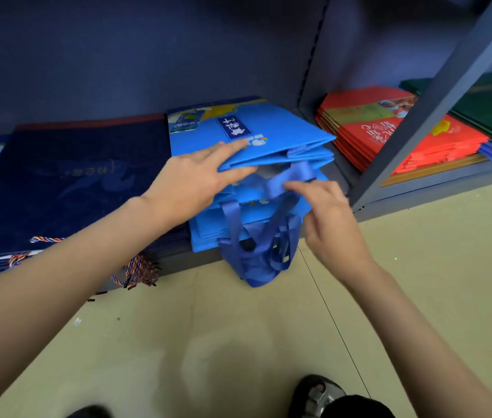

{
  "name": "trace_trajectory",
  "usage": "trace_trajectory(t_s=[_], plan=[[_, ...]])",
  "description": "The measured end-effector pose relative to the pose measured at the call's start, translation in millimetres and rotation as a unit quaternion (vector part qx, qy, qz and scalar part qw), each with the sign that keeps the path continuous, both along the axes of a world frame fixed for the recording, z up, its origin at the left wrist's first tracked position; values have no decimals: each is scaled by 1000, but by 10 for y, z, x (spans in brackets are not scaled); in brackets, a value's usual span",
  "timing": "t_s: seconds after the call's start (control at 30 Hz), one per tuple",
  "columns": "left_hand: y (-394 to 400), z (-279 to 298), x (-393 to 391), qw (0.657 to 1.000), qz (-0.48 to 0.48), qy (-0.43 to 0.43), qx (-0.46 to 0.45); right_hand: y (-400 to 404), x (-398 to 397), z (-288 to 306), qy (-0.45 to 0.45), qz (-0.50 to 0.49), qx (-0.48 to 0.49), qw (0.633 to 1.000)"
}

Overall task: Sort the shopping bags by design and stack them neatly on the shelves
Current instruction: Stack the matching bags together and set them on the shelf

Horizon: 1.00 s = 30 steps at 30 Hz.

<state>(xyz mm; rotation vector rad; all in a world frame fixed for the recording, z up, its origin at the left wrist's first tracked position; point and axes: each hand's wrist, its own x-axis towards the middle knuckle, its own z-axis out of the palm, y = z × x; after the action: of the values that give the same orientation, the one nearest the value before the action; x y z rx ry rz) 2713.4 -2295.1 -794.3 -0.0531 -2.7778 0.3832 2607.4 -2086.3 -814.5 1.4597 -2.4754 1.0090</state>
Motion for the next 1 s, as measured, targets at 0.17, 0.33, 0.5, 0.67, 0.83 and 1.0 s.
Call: trace_trajectory(t_s=[0.17,0.33,0.5,0.67,0.83,1.0], plan=[[25,-30,-5,999,13,32,6,48,54,-237,-52,-126,-107,985],[-4,-167,19,999,-4,30,-25,-73,38,-212,-125,-199,-140,962],[-20,-148,3,996,-5,64,-63,-309,-27,-260,47,-156,-56,985],[-77,68,-39,993,20,103,-49,-222,-17,-428,-38,-123,1,992],[-49,51,-26,993,32,87,-71,-126,-7,-599,-11,-116,113,987],[18,32,-28,991,77,80,-79,-160,127,-629,-41,-113,56,991]])
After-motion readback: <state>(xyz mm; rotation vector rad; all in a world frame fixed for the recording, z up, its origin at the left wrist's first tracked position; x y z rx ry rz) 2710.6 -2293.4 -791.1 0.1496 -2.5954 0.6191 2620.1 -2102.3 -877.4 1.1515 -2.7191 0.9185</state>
